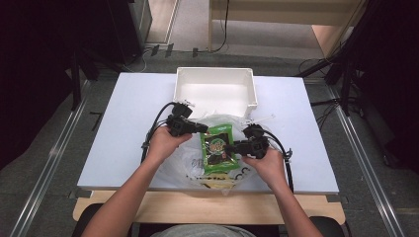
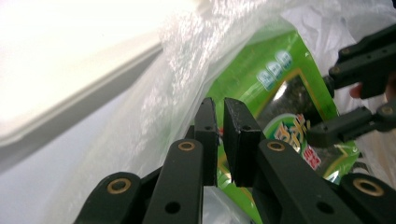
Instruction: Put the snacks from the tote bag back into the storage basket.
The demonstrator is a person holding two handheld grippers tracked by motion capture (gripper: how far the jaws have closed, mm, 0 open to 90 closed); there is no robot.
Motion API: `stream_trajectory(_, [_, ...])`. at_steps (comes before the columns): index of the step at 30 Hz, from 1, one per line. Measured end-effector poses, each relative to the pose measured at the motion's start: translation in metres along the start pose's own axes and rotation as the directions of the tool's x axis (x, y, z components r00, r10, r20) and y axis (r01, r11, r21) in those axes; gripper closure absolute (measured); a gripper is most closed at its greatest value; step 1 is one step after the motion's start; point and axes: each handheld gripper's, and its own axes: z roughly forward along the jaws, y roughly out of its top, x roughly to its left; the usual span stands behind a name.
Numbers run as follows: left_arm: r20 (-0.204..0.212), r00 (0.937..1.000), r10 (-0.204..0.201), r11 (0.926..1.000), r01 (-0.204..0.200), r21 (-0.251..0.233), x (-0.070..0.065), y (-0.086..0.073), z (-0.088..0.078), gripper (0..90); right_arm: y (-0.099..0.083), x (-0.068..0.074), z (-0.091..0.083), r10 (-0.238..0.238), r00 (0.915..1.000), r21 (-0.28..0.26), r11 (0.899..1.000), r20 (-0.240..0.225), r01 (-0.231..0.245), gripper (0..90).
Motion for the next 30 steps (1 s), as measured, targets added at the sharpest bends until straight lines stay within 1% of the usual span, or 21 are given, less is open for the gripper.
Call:
stream_trajectory(3, [-0.009, 1.0000, -0.001, 1.0000, 0.001, 0.003, 0.004, 0.006, 0.003, 85.5, 0.000, -0.001, 0.000, 0.000, 1.0000, 0.003, 1.000, -0.002, 0.000, 62.4])
stream_trajectory(5, [-0.016, 0.9999, 0.000, 0.9999, 0.001, 0.013, 0.006, 0.009, 0.007, 85.8, 0.000, -0.001, 0.000, -0.003, 1.0000, 0.003, 1.000, -0.004, 0.003, 62.8])
stream_trajectory(8, [-0.020, 0.9998, -0.007, 0.9999, 0.007, 0.014, 0.008, 0.012, 0.010, 85.8, 0.000, -0.001, 0.000, -0.001, 0.9998, -0.001, 1.000, -0.018, 0.001, 64.4])
stream_trajectory(10, [-0.034, 0.9994, -0.011, 0.9997, 0.011, 0.020, 0.013, 0.016, 0.015, 85.8, 0.000, -0.001, -0.001, -0.001, 0.9996, -0.007, 1.000, -0.030, 0.000, 65.7])
stream_trajectory(12, [-0.032, 0.9991, -0.027, 0.9995, 0.028, 0.014, 0.017, 0.016, 0.018, 85.8, 0.000, -0.001, -0.003, 0.000, 0.9993, -0.010, 1.000, -0.038, -0.001, 67.4])
stream_trajectory(15, [-0.039, 0.9985, -0.038, 0.9988, 0.039, 0.031, 0.023, 0.014, 0.021, 85.6, 0.000, -0.001, -0.006, 0.001, 0.9985, -0.018, 1.000, -0.054, -0.002, 69.7])
stream_trajectory(18, [-0.040, 0.9984, -0.039, 0.9984, 0.041, 0.040, 0.026, 0.012, 0.021, 85.4, 0.000, -0.001, -0.007, 0.009, 0.9980, -0.024, 1.000, -0.063, -0.010, 70.8])
stream_trajectory(20, [-0.035, 0.9988, -0.034, 0.9988, 0.035, 0.034, 0.025, 0.012, 0.019, 85.1, 0.000, -0.001, -0.011, 0.022, 0.9938, -0.041, 0.999, -0.109, -0.027, 73.9])
stream_trajectory(22, [-0.032, 0.9990, -0.031, 0.9990, 0.032, 0.031, 0.024, 0.013, 0.017, 84.7, 0.000, 0.000, -0.013, 0.030, 0.9899, -0.056, 0.998, -0.139, -0.038, 75.0])
stream_trajectory(28, [-0.022, 0.9994, -0.027, 0.9991, 0.027, 0.032, 0.024, 0.012, 0.014, 83.3, 0.001, 0.004, -0.018, 0.007, 0.9905, -0.078, 0.997, -0.137, -0.017, 75.5])
stream_trajectory(30, [-0.019, 0.9995, -0.026, 0.9992, 0.026, 0.029, 0.024, 0.011, 0.013, 82.1, 0.001, 0.005, -0.021, 0.009, 0.9886, -0.093, 0.995, -0.151, -0.024, 75.5])
